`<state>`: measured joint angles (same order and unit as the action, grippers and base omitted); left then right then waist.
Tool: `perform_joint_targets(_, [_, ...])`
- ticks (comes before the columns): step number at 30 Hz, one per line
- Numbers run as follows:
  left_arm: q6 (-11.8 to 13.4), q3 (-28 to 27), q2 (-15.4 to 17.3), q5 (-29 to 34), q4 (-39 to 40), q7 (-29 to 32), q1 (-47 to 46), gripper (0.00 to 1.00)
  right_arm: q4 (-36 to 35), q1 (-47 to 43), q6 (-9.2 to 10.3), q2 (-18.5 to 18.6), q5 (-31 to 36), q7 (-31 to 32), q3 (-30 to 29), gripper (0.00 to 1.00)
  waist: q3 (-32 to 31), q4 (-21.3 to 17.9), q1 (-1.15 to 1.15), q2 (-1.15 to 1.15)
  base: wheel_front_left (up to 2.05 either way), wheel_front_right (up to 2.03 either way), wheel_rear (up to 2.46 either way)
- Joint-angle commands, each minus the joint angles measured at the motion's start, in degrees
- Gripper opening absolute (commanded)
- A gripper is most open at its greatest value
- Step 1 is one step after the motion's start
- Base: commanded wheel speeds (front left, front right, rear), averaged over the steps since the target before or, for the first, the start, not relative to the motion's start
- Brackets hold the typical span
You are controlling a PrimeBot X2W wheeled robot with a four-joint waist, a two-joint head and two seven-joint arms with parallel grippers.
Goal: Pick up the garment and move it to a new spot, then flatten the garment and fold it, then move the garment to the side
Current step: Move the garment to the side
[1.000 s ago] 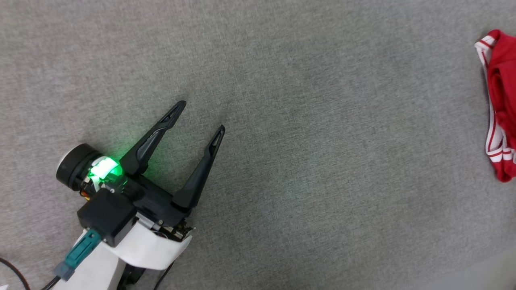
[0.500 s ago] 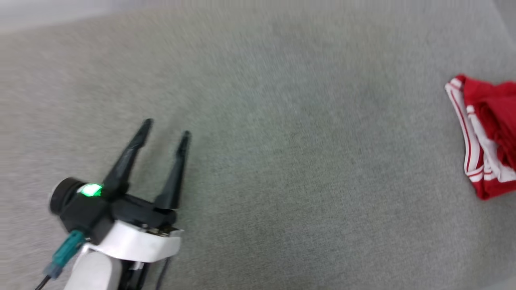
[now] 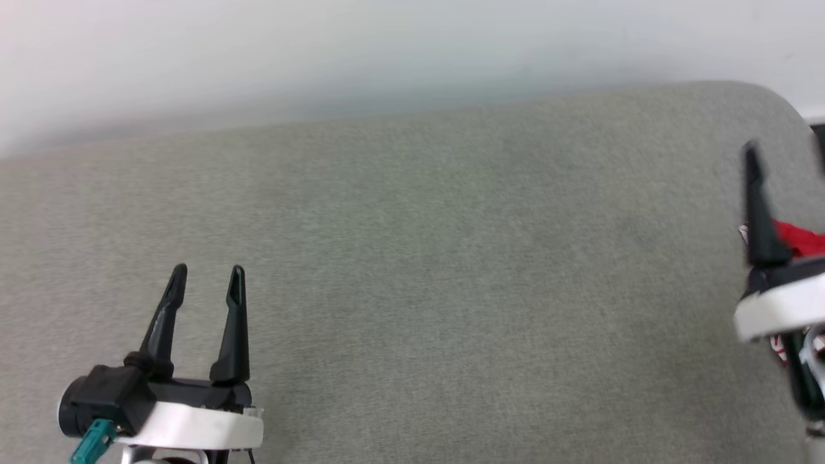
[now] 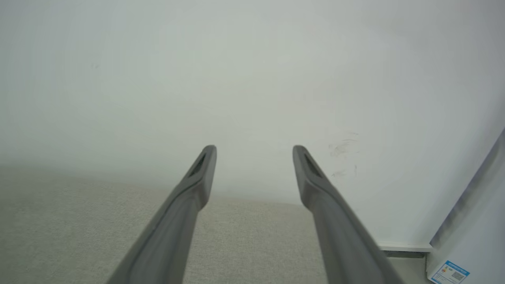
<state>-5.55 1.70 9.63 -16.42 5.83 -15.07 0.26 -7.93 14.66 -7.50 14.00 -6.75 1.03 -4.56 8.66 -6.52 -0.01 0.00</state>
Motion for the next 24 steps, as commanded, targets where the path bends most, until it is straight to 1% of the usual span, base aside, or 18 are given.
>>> perform_joint_targets(1, [-0.3, -0.1, -0.4, 0.3, -0.2, -0.1, 0.9, 1.00, -0.2, -1.7, 0.03, -0.5, -1.2, -0.3, 0.6, 1.00, -2.2, 2.2, 0.01, 0.00, 0.00, 0.00, 0.00])
perform_joint_targets(5, [-0.9, -0.1, -1.5, 0.9, -1.2, -0.1, 2.1, 1.00, -0.1, -5.8, 0.03, -2.7, -5.1, -2.0, 0.1, 1.00, -3.4, 3.7, 0.01, 0.00, 0.00, 0.00, 0.00])
perform_joint_targets(9, [-1.3, 0.1, -2.1, 2.1, -2.0, -0.1, 2.7, 1.00, -0.5, -9.1, 0.03, -5.2, -8.0, -5.4, -0.5, 1.00, -3.8, 4.9, 0.01, 0.00, 0.00, 0.00, 0.00])
perform_joint_targets(14, [-1.6, -0.2, -3.0, 2.6, -2.9, -0.1, 2.6, 1.00, 0.9, -12.0, 0.03, -7.1, -8.8, -8.7, -0.6, 1.00, -3.7, 5.7, 0.01, 0.00, 0.00, 0.00, 0.00])
perform_joint_targets(24, [-1.9, -0.7, -4.0, 3.4, -4.2, -0.1, 3.0, 1.00, 5.1, -14.8, 0.03, -9.0, -7.8, -11.9, 1.2, 1.00, -3.5, 5.8, 0.01, 0.00, 0.00, 0.00, 0.00])
